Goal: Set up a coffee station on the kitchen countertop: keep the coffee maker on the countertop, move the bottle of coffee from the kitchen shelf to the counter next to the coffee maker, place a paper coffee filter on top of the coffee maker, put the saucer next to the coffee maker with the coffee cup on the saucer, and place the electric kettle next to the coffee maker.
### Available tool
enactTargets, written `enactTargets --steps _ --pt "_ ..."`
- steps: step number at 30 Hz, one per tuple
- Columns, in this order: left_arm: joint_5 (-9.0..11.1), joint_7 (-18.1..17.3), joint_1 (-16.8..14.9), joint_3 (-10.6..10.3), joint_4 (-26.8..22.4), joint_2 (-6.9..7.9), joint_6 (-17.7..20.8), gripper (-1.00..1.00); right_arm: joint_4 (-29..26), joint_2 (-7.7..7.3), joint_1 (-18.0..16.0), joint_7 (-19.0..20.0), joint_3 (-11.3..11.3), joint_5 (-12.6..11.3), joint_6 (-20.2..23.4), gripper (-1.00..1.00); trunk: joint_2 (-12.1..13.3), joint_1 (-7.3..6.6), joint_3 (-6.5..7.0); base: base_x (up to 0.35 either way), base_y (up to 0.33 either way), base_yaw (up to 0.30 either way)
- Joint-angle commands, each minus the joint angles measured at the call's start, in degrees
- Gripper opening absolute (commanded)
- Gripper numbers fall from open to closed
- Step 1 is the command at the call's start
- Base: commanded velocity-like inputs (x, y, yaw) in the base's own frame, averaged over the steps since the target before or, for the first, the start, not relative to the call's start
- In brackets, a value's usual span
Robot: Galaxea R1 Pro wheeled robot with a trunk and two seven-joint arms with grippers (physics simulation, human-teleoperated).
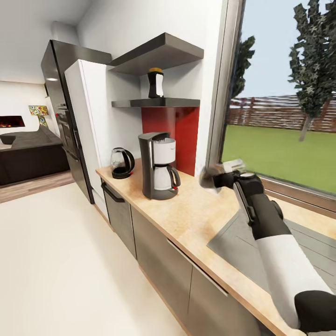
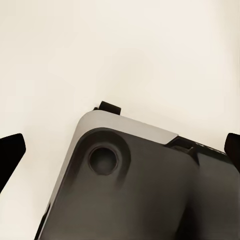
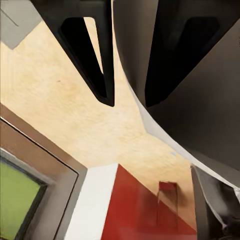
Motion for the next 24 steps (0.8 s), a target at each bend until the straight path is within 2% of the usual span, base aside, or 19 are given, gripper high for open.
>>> enactTargets --steps 1,2,4,5,7,8,10,11,14,15,18,19,22,23,24 --pt "0.6 -0.1 0.0 -0.1 -0.1 -0.01 -0.1 1.00 1.9 -0.11 -2.9 2.2 2.2 0.7 1.6 -1.00 0.0 0.01 -0.06 0.000 0.000 0.000" --pt "0.6 -0.1 0.0 -0.1 -0.1 0.02 -0.1 1.00 5.1 -0.23 -6.6 4.2 4.7 0.8 2.4 -1.00 0.0 0.01 -0.06 0.000 0.000 0.000" --pt "0.6 -0.1 0.0 -0.1 -0.1 0.02 -0.1 1.00 8.3 -0.42 -9.9 5.9 6.7 0.9 3.0 -1.00 0.0 0.01 -0.06 0.000 0.000 0.000" --pt "0.6 -0.1 0.0 -0.1 -0.1 0.01 -0.1 1.00 11.6 -0.72 -13.1 7.8 8.1 1.3 3.3 -1.00 0.0 0.01 -0.06 0.000 0.000 0.000" --pt "0.6 -0.1 0.0 -0.1 -0.1 0.00 -0.1 1.00 14.5 -1.02 -16.1 10.1 9.0 1.9 3.6 -1.00 0.0 0.01 -0.06 0.000 0.000 0.000" --pt "0.6 -0.1 0.0 -0.1 -0.1 0.00 -0.1 1.00 17.1 -1.37 -19.0 13.0 9.6 2.8 3.7 -1.00 0.0 0.01 -0.06 0.000 0.000 0.000" --pt "0.6 -0.1 0.0 -0.1 -0.1 -0.01 -0.1 1.00 19.5 -1.89 -21.6 16.6 9.9 4.1 3.8 -1.00 0.0 0.01 -0.06 0.000 0.000 0.000" --pt "0.6 -0.1 0.0 -0.1 -0.1 -0.01 -0.1 1.00 21.6 -2.33 -24.2 20.6 10.2 5.9 3.9 -1.00 0.0 0.01 -0.06 0.000 0.000 0.000" --pt "0.6 -0.1 0.0 -0.1 -0.1 -0.01 -0.1 1.00 24.3 -2.73 -28.1 27.5 10.4 9.3 3.9 -1.00 0.0 0.01 -0.06 0.000 0.000 0.000" --pt "0.6 -0.1 0.0 -0.1 -0.1 -0.01 -0.1 1.00 26.1 -2.89 -30.5 32.3 10.5 12.0 3.9 -1.00 0.0 0.01 -0.06 0.000 0.000 0.000" --pt "0.6 -0.1 0.0 -0.1 -0.1 -0.01 -0.1 1.00 28.7 -3.02 -34.0 39.1 10.6 16.4 3.9 -1.00 0.0 0.01 -0.06 0.000 0.000 0.000" --pt "0.6 -0.1 0.0 -0.1 -0.1 -0.01 -0.1 1.00 30.2 -3.09 -36.2 43.1 10.6 19.4 3.9 -1.00 0.0 0.01 -0.06 0.000 0.000 0.000" --pt "0.6 -0.1 0.0 -0.1 -0.1 -0.01 -0.1 1.00 31.6 -3.16 -38.6 48.1 10.6 23.3 3.8 -1.00 0.0 0.01 -0.06 0.000 0.000 0.000" --pt "0.6 -0.1 0.0 -0.1 -0.1 -0.01 -0.1 1.00 32.1 -3.23 -39.6 50.7 10.6 25.2 3.7 -1.00 0.0 0.01 -0.06 0.000 0.000 0.000" --pt "0.6 -0.1 0.0 -0.1 -0.1 -0.01 -0.1 1.00 32.3 -3.23 -40.0 51.9 10.6 25.9 3.7 -1.00 0.0 0.01 -0.06 0.000 0.000 0.000"
